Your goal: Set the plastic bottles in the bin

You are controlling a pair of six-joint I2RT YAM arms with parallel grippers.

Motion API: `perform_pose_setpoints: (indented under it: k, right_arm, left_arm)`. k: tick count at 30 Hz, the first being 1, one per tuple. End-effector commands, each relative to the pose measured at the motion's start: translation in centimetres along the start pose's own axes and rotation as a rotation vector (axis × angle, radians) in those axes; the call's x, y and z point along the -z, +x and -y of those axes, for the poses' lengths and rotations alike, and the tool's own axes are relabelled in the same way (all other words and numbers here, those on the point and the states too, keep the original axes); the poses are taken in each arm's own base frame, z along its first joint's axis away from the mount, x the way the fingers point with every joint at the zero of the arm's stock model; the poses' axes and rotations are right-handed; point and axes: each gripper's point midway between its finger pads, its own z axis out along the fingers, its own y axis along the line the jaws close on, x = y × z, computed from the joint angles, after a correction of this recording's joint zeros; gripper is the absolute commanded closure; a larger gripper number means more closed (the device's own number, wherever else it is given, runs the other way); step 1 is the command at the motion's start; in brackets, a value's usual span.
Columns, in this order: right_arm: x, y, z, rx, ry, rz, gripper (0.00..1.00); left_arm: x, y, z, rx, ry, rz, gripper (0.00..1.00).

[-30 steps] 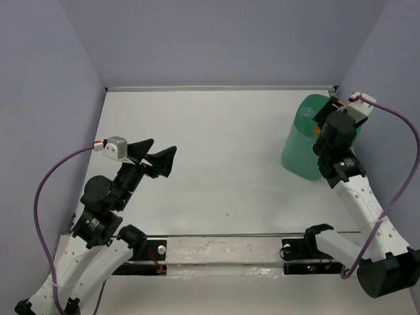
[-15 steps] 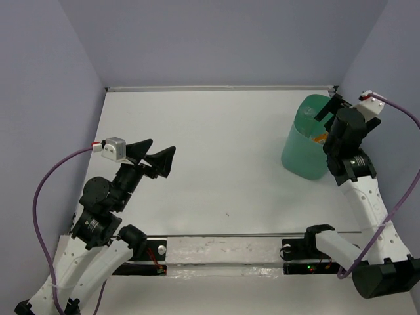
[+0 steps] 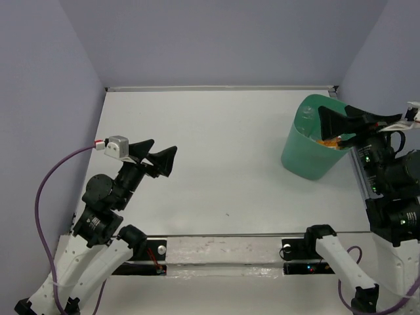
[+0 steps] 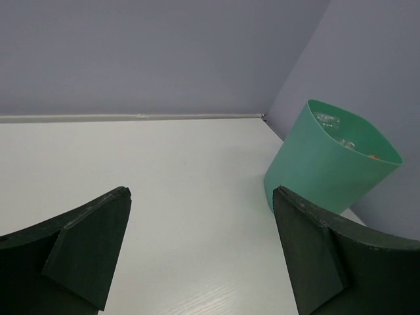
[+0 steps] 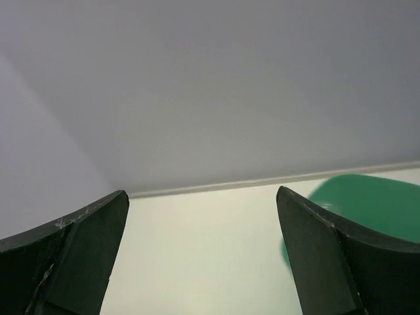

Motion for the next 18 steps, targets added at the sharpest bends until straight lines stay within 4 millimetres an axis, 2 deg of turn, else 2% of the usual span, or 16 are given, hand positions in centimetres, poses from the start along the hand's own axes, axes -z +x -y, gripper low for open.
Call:
perform_pose_setpoints:
  k: [1,2,4,5,6,8,10,11,12,14,18]
  right_arm:
    - [4.6,2.6,-9.9,-0.027,-0.598,-0.197,0.0]
    - [7.0,2.4,-11.6,-0.021,-0.728,-0.21,0.0]
    - [9.3,1.7,-12.8,-0.005,-0.821,-0.174,0.0]
    - [10.2,1.1,-12.9,0.009,-0.83,-0.144,0.0]
    - [12.0,0.0,-13.1,0.043,-0.843,-0.084,0.0]
    - [13.6,-1.3,-13.1,0.081,-0.837,-0.009,0.0]
    - [15.9,-3.4,-12.7,0.125,-0.8,0.111,0.0]
    - [16.3,-3.9,-12.4,0.131,-0.773,0.148,0.0]
    - [17.7,-4.8,-12.1,0.146,-0.755,0.207,0.0]
    - [17.6,-5.3,-10.9,0.132,-0.677,0.255,0.0]
    - [17.2,-4.7,-9.5,0.139,-0.604,0.273,0.0]
  left_arm:
    - [-0.4,-1.1,0.3,0.008,0.004,0.031,0.01]
    - [-0.4,-1.3,0.3,0.011,0.005,0.039,0.01]
    - [-0.3,-1.9,0.5,0.02,0.011,0.055,0.01]
    - [-0.2,-2.7,0.9,0.026,0.022,0.072,0.01]
    - [-0.1,-3.3,1.2,0.038,0.028,0.083,0.01]
    - [0.2,-4.7,1.6,0.044,0.036,0.117,0.01]
    - [0.6,-6.8,1.9,0.049,0.032,0.166,0.01]
    - [0.9,-8.3,2.3,0.052,0.04,0.197,0.01]
    - [1.0,-9.1,2.6,0.054,0.045,0.211,0.01]
    - [1.5,-10.8,3.4,0.056,0.074,0.246,0.01]
    - [1.5,-11.8,4.0,0.072,0.093,0.274,0.01]
